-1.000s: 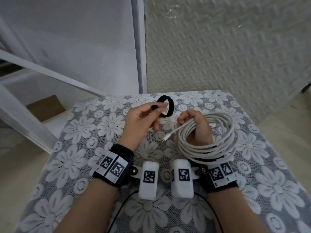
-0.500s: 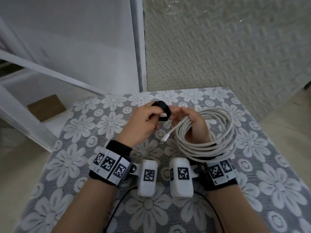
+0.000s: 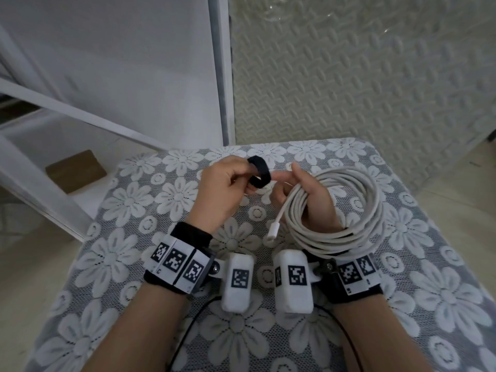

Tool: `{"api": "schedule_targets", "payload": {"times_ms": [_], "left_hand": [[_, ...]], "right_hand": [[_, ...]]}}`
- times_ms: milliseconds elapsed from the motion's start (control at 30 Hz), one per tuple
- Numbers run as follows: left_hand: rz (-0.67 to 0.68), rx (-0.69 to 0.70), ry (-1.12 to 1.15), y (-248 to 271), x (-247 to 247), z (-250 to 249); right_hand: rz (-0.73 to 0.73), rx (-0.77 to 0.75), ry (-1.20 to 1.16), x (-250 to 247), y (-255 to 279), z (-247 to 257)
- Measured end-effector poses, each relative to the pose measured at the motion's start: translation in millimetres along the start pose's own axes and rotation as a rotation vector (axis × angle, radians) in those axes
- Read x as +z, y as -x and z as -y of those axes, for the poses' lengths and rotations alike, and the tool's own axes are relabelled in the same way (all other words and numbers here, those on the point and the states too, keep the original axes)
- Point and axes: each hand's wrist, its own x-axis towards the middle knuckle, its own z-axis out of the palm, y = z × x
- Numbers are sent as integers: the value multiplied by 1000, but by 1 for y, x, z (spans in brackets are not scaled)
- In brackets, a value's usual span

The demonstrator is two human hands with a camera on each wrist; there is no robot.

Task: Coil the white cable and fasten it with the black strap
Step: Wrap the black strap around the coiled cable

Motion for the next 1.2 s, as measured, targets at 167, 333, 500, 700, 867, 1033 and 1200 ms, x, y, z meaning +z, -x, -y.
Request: {"api": "schedule_targets", "payload": {"times_ms": [167, 333, 500, 700, 867, 1033, 1200], "left_hand": [[-82, -52, -6, 0, 1, -1], [-156, -102, 76, 0, -1, -11], [-29, -171, 326, 1, -1, -29], [23, -187, 210, 0, -2, -27], [-123, -70, -45, 0, -2, -25], [-222, 62, -230, 1, -6, -30], [-180, 39, -283, 1, -7, -30]], "right_hand": [[14, 2, 21, -1, 0, 3], [0, 57, 167, -5, -4, -1], [-52, 60, 149, -10, -7, -2], [-80, 43, 15, -9, -6, -2], [-98, 66, 131, -12, -4, -5], [-65, 69, 140, -12, -3, -5], [-6, -32, 32, -10, -6, -4]]}}
